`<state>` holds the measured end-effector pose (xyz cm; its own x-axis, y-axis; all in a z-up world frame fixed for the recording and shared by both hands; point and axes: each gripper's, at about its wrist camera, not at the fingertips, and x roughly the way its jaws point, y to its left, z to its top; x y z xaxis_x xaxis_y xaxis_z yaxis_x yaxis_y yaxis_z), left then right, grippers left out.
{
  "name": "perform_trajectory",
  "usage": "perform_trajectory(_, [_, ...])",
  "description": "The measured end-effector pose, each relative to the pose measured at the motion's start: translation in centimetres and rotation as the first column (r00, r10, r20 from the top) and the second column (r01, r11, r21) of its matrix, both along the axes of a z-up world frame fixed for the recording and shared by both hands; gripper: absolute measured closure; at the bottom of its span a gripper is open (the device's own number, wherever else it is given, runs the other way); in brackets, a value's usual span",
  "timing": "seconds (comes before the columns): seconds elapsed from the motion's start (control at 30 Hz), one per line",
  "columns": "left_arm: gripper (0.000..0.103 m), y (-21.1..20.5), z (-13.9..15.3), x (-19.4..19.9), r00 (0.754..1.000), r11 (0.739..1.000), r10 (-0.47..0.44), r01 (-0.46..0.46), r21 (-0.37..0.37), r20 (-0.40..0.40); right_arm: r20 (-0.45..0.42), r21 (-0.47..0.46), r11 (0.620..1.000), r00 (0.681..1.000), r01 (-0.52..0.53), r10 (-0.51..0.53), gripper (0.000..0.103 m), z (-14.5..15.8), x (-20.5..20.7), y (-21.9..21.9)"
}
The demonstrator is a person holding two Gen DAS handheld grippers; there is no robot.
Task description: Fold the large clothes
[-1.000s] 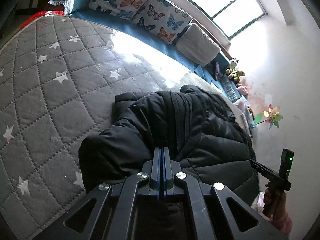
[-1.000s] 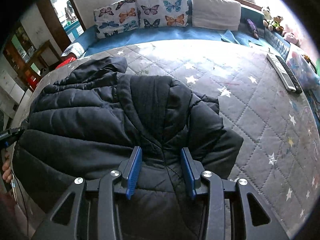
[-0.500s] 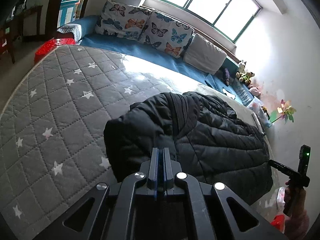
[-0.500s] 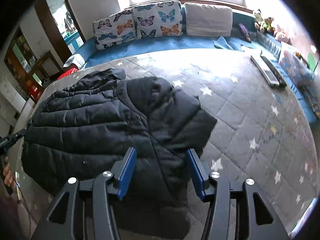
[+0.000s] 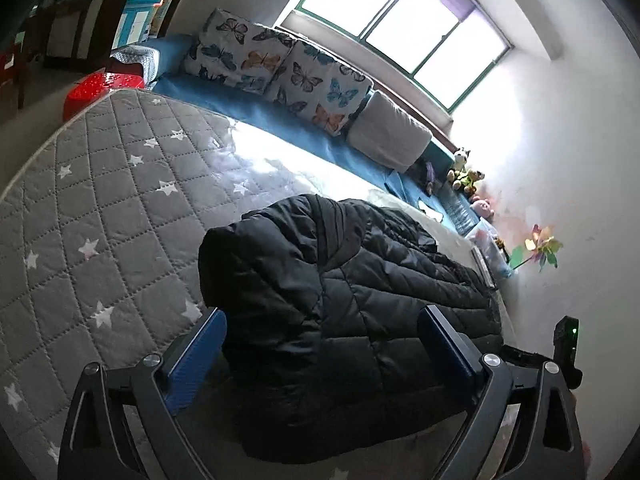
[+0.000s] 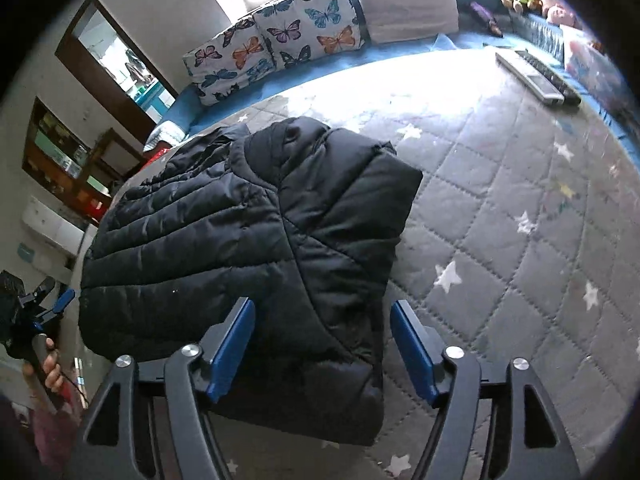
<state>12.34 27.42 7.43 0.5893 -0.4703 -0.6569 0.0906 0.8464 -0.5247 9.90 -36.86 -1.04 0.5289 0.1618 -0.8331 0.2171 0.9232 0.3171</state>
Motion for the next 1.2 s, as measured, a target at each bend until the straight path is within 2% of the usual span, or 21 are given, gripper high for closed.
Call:
perform_trajectory(0.2, [0.0,1.8,-1.7,1.0,0.996,0.995,0.002,-0.012,-0.104,-0.091,0.014,0.12,0.993,1.0,0.01,-0.012,0.019,-1.0,0.0,-1.4])
perform_trajectory(0.33, [0.0,2.2,-3.5,1.3,0.991,0.99,0.005,-0.023,-0.136,-0.136,0.021,0.184,0.983,1.0,0.012,-0.016,0.017,-1.8,0.1,-2.3])
perform_trajectory(0.53, [0.0,2.4,-5.6,2.2,0.983,0.972,-0.021,-0.022,-0.232,-0.181,0.021,0.228,0.974,1.0,0.002,-0.007,0.01,-2.6,0.7,-3.1])
perform_trajectory(0.63, [0.0,2.2,-6.4,2.7,0.98,0.967,-0.024,-0.027,-0.252,-0.197,0.017,0.255,0.967,1.0,0.005,-0.009,0.006,-3.1,1.1,-3.5])
perform_trajectory(0.77, [0.0,1.3,-7.3,3.3,0.975,0.969,-0.036,-0.021,-0.248,-0.221,0.01,0.303,0.953,1.0,0.006,-0.009,0.001,-4.0,1.5,-4.0])
perform_trajectory(0.9, [0.0,0.5,-8.1,3.9,0.971,0.969,-0.056,-0.003,-0.247,-0.231,0.006,0.365,0.931,1.0,0.014,-0.017,0.0,-4.9,1.8,-4.5])
perform_trajectory(1.1, [0.0,-1.2,-8.6,5.1,0.971,0.976,-0.071,0.02,-0.215,-0.23,0.004,0.355,0.935,1.0,-0.001,0.0,0.0,-4.7,1.5,-4.2])
perform_trajectory(1.2, [0.0,-2.5,-8.6,5.5,0.972,0.987,-0.068,0.033,-0.157,-0.226,0.001,0.352,0.936,1.0,-0.016,0.017,0.0,-4.6,1.7,-3.6])
